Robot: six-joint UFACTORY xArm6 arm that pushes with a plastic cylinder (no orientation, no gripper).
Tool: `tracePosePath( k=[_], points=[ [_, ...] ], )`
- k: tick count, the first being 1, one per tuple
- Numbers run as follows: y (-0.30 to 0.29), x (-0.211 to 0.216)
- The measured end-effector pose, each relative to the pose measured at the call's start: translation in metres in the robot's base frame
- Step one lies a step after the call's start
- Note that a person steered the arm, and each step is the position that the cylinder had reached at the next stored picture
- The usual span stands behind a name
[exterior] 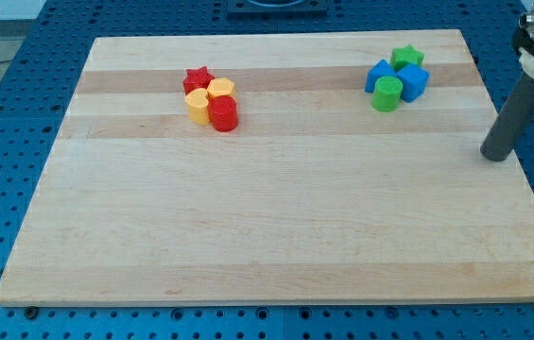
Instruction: Push the green blocks towards the bottom center of the board
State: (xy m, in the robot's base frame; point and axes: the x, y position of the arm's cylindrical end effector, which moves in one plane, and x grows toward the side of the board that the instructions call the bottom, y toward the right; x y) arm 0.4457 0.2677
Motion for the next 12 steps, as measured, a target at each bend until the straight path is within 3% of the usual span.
tracePosePath(
  k=[3, 7, 8, 12],
  points=[
    [0.040, -0.004],
    [0.042, -0.196],
    [0.027, -0.216],
    [-0.036, -0.210]
  ],
)
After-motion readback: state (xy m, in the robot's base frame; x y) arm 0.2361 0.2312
